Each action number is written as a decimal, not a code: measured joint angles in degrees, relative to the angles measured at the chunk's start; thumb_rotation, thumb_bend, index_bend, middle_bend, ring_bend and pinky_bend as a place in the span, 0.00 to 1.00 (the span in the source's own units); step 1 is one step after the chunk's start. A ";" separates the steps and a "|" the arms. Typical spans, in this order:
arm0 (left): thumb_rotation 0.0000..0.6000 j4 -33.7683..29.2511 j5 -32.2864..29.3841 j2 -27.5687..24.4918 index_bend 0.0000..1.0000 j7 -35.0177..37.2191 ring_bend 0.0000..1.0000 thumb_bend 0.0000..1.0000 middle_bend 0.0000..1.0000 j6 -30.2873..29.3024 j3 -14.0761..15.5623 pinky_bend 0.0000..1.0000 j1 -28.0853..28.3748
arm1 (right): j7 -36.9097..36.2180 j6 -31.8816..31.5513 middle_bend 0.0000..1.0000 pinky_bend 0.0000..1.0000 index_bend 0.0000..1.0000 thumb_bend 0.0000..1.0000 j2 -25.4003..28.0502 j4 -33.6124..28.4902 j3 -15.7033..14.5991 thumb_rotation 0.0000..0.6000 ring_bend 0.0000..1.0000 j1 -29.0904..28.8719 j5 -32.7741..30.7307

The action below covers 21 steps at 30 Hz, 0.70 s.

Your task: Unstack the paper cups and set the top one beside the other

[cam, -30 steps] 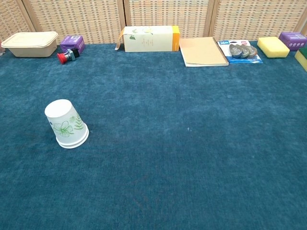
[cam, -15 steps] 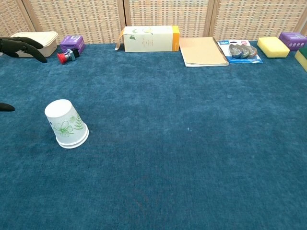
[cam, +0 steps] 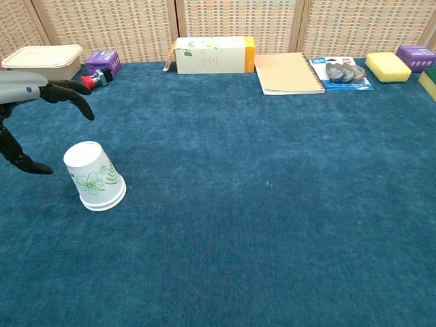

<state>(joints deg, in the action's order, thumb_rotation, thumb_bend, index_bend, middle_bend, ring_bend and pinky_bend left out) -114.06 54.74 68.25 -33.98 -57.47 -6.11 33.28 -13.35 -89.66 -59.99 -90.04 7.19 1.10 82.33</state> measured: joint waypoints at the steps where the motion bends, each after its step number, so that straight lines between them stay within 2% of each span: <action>1: 1.00 0.12 -0.58 0.40 0.23 -0.39 0.00 0.15 0.00 -0.11 0.07 0.08 0.41 | 0.00 0.03 0.00 0.00 0.11 0.27 -0.02 0.01 -0.02 1.00 0.00 -0.02 0.04; 21: 1.00 1.46 -7.82 4.69 0.38 -4.81 0.00 0.17 0.00 -3.37 1.96 0.08 5.37 | -0.65 0.08 0.00 0.00 0.11 0.27 0.09 0.31 0.17 1.00 0.00 0.04 -0.27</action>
<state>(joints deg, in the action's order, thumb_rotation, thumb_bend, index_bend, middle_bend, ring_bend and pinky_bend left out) -112.60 46.91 72.93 -38.79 -60.84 -4.15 38.66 -14.00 -89.58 -59.90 -89.72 7.36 1.15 82.06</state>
